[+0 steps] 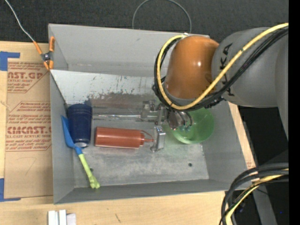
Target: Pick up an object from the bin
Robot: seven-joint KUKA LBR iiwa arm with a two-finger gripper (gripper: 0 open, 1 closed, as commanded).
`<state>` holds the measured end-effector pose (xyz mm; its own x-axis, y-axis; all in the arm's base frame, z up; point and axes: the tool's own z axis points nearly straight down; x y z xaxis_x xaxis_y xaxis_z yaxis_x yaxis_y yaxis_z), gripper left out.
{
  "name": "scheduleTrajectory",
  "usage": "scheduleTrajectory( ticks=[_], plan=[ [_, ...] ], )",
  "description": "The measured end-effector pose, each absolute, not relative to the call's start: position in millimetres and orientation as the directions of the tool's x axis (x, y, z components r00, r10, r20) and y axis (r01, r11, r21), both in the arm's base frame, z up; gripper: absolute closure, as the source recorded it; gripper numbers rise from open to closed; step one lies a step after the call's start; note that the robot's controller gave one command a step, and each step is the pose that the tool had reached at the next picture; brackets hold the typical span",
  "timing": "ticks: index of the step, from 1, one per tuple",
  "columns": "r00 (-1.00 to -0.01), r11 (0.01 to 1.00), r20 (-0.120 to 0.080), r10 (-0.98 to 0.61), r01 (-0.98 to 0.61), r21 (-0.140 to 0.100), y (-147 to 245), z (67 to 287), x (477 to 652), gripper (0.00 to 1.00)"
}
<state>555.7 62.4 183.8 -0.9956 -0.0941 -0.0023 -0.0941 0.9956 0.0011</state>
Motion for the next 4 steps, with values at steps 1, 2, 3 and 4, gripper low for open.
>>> scheduleTrajectory(
  ticks=[1,2,3,4],
  plan=[
    [-0.964,0.964,-0.004,-0.265,-0.265,0.001,56,217,580.2,0.0],
    [-0.91,0.91,-0.004,-0.415,-0.415,0.001,71,149,559.7,0.0],
    [-0.725,0.725,-0.008,-0.689,-0.689,-0.002,101,105,591.6,0.0],
    [-0.682,0.682,-0.006,-0.731,-0.731,-0.001,113,79,593.9,0.0]
  ],
)
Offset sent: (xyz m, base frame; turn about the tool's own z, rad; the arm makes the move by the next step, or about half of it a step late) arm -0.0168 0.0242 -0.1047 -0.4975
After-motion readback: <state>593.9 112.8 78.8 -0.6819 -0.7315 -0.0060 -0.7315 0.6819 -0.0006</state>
